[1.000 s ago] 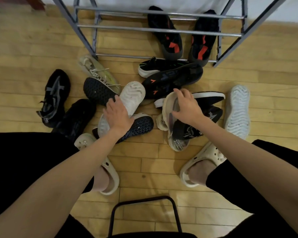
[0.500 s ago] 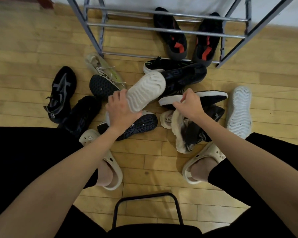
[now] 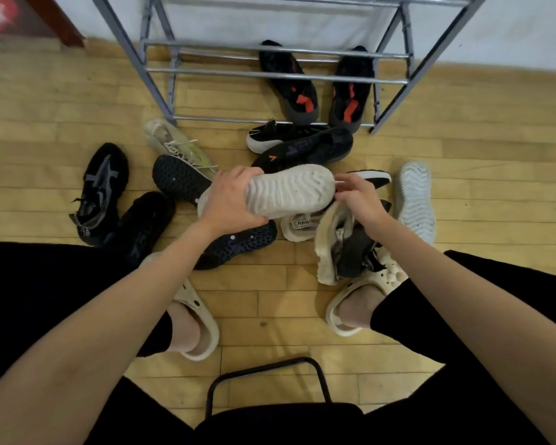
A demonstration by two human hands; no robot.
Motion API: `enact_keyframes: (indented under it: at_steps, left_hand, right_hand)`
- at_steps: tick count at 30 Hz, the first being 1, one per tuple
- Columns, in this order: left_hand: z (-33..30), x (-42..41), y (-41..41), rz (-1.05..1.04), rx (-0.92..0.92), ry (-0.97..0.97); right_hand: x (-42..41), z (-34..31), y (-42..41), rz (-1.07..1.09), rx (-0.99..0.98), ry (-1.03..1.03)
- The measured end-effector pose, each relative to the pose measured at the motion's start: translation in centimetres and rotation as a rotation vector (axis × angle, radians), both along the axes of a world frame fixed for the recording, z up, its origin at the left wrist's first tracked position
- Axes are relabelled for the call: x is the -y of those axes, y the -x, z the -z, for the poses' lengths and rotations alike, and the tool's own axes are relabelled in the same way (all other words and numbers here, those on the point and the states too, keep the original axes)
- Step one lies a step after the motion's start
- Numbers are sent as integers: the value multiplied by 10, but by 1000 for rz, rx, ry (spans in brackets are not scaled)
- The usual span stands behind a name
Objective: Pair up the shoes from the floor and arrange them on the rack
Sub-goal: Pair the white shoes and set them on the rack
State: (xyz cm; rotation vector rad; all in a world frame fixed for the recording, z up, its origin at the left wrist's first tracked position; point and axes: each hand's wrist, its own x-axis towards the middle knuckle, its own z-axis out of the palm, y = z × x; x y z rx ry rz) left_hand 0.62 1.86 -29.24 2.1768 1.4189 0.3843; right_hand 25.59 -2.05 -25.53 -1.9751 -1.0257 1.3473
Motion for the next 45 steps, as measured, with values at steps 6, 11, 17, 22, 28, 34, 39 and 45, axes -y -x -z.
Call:
enact_keyframes:
  at_steps: [6, 11, 17, 22, 28, 34, 39, 45]
  left_hand:
    - [-25, -16, -19, 124, 46, -7]
    - [-44, -25, -33, 250, -45, -123]
    - [-38, -3, -62, -210, 51, -123]
    - [-59, 17, -118, -691, 684, 779]
    - [-48, 10, -158, -608, 916, 890]
    - [-25, -3, -177, -506, 851, 1012]
    - [-2, 3, -191, -416, 636, 1001]
    - [14, 11, -205, -394, 662, 1084]
  right_hand:
    - [14, -18, -13, 243, -287, -12]
    - [22, -16, -18, -117, -43, -125]
    - [13, -20, -20, 181, -383, -94]
    - [18, -10, -24, 328, -668, -22]
    - [24, -4, -52, 204, -665, 66]
    - [5, 26, -120, 480, -107, -10]
    - [10, 93, -169, 309, 452, 378]
    - [-2, 137, -167, 268, 532, 434]
